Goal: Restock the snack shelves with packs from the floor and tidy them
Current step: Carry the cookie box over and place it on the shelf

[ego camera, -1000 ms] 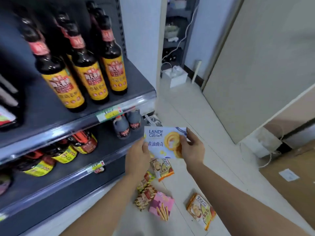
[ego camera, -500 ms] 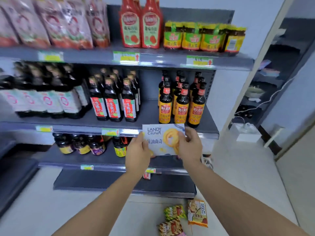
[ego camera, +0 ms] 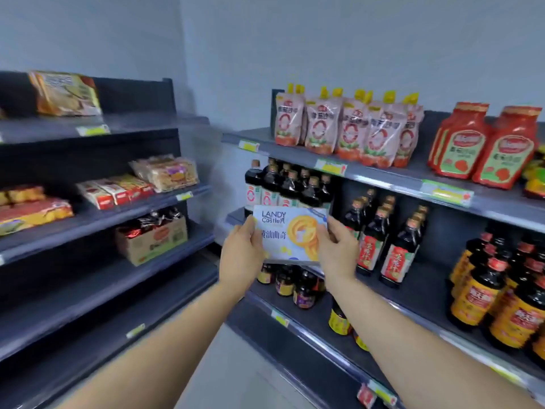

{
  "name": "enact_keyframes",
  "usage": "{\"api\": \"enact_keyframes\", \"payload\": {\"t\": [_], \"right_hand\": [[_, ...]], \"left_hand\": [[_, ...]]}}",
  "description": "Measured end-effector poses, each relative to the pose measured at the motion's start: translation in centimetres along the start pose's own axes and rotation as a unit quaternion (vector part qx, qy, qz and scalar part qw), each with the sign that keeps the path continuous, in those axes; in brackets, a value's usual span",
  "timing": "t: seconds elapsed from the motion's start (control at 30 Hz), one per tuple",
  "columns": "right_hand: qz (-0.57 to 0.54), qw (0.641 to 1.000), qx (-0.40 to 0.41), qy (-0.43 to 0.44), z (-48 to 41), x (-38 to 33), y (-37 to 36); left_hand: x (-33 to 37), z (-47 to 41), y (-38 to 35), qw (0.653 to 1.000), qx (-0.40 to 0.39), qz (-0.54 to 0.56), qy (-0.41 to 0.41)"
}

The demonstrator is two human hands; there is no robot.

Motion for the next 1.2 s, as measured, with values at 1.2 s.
{"api": "enact_keyframes", "payload": {"t": [1.2], "right_hand": [[-0.141, 0.897, -0.408, 0.102, -0.7, -15.7, -56.6]], "left_hand": [[-23.8, -10.0, 40.6, 0.908, 0.344, -0.108, 0.214]]}}
Point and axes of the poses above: each hand's wrist, its own z-axis away from the middle knuckle, its own y-axis out of the back of the hand, x = y × z, the point moved 5 cm from there along -z, towards the middle knuckle, and after that the axes turned 7 degrees about -x, right-handed, at the moved point
